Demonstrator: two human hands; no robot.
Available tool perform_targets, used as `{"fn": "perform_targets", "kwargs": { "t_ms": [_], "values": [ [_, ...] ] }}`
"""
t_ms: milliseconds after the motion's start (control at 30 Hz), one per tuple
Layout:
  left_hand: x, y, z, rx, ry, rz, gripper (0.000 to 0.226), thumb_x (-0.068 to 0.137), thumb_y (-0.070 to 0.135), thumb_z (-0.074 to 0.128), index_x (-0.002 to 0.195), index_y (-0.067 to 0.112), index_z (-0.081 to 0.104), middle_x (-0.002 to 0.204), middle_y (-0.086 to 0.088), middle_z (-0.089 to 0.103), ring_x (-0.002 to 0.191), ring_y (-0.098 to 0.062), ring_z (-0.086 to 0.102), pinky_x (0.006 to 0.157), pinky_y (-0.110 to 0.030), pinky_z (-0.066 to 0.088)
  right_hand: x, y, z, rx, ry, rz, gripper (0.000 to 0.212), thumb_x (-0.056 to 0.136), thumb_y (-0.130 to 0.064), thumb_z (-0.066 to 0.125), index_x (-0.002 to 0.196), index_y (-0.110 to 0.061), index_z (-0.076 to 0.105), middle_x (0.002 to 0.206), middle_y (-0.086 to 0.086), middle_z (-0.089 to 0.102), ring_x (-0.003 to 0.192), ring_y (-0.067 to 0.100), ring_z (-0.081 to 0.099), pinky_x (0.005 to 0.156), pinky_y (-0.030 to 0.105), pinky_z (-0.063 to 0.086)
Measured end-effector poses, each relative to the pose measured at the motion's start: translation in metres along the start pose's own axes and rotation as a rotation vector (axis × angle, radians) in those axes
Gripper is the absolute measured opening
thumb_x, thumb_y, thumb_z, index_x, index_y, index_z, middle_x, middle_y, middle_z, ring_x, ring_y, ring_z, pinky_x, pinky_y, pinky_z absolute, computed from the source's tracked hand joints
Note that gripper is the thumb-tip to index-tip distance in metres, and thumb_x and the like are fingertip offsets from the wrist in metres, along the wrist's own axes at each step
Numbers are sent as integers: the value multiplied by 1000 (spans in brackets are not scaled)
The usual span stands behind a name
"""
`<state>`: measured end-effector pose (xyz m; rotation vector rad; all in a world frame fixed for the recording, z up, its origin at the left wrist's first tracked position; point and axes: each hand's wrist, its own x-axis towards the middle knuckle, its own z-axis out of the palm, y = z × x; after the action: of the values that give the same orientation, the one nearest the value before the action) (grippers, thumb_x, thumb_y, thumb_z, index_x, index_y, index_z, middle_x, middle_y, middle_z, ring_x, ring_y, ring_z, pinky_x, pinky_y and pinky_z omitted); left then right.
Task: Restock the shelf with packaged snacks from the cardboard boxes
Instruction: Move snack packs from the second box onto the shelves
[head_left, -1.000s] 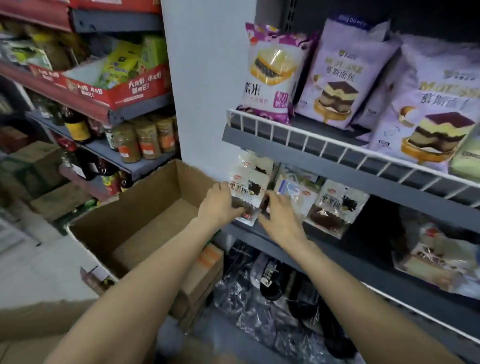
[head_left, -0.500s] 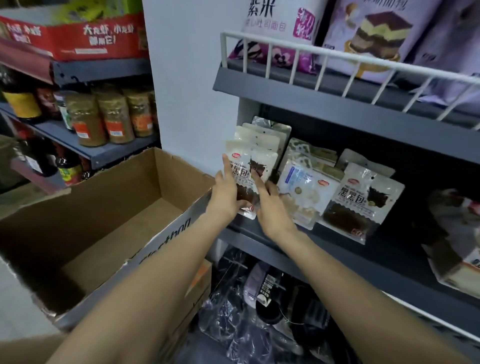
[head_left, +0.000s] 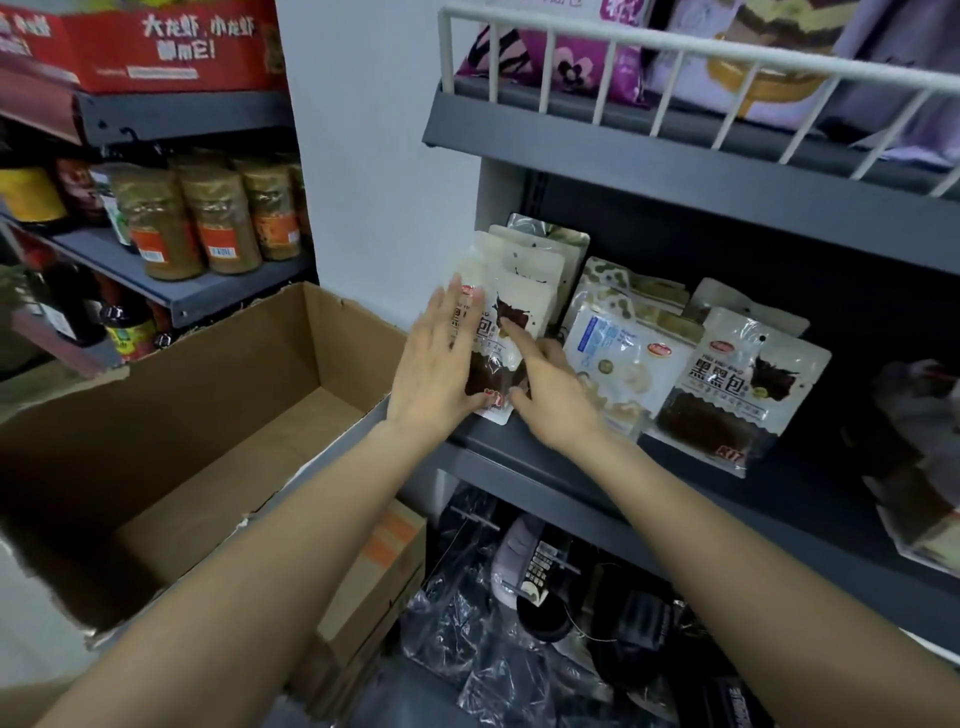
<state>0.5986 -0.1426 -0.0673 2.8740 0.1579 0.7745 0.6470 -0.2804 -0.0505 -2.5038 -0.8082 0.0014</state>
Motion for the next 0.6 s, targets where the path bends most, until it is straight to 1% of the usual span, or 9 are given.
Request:
{"fn": "perform_targets", "kwargs": {
  "t_ms": [67, 133, 200, 267, 367, 433, 500, 533, 600],
  "values": [
    [0, -1, 4, 58, -55, 49, 113, 73, 40, 75, 151, 21, -4, 159, -8, -10, 148, -27, -3, 120, -41, 14, -2, -3, 1, 35, -24, -7, 77, 92, -2, 46, 150, -39, 10, 150, 10, 23, 117, 28, 54, 100, 37, 44],
    [2, 1, 5, 66, -92, 25, 108, 77, 39, 73, 151, 23, -4, 159, -6, -10, 148, -26, -5, 120, -43, 16, -7, -8, 1, 9, -20, 0, 76, 93, -3, 45, 150, -38, 9, 153, 10, 19, 123, 29, 50, 101, 39, 42],
    [1, 6, 4, 68, -65, 8, 103, 76, 37, 74, 151, 20, 6, 160, -8, -3, 148, -28, 0, 118, -45, 18, -14, -8, -2, 4, 24, 1, 72, 93, -4, 47, 150, -36, 15, 155, 10, 16, 123, 27, 51, 103, 36, 40],
    [-4, 13, 3, 46, 17, 56, 86, 74, 31, 74, 146, 13, 29, 157, -11, 16, 145, -31, 17, 114, -44, 27, -27, -5, -7, 29, 175, -23, 66, 91, -3, 51, 147, -30, 27, 153, 9, 20, 125, 25, 48, 104, 34, 40],
    [-6, 28, 10, -29, 170, 234, 48, 74, 11, 70, 120, 6, 55, 140, -13, 46, 125, -28, 40, 99, -36, 43, -47, 17, -14, -144, 516, 36, 63, 85, -9, 62, 141, -24, 39, 149, 15, 26, 133, 31, 35, 101, 45, 45],
    [-3, 40, 18, -53, 180, 328, 48, 65, 1, 72, 112, 3, 60, 131, -14, 53, 117, -26, 44, 98, -32, 42, -52, 42, -18, -217, 580, 218, 68, 81, -24, 64, 142, -21, 33, 147, 24, 26, 134, 37, 27, 102, 49, 43],
    [2, 53, 23, -34, 127, 379, 59, 59, 4, 76, 115, 3, 60, 131, -14, 54, 121, -26, 45, 102, -33, 43, -54, 62, -22, -206, 445, 363, 77, 82, -38, 58, 146, -18, 20, 145, 29, 25, 130, 41, 31, 102, 48, 43],
    [5, 60, 24, 7, 83, 398, 67, 58, 9, 78, 121, 3, 57, 135, -15, 52, 126, -28, 44, 105, -34, 41, -53, 69, -22, -170, 390, 367, 86, 84, -33, 61, 150, -21, 9, 146, 29, 21, 128, 41, 36, 97, 44, 48],
    [8, 73, 25, 129, 3, 427, 83, 65, 15, 78, 138, 1, 41, 148, -18, 36, 139, -30, 33, 114, -35, 28, -53, 75, -22, -55, 371, 271, 105, 83, -8, 67, 149, -34, -11, 145, 23, 19, 113, 38, 53, 75, 36, 55]
  ]
}}
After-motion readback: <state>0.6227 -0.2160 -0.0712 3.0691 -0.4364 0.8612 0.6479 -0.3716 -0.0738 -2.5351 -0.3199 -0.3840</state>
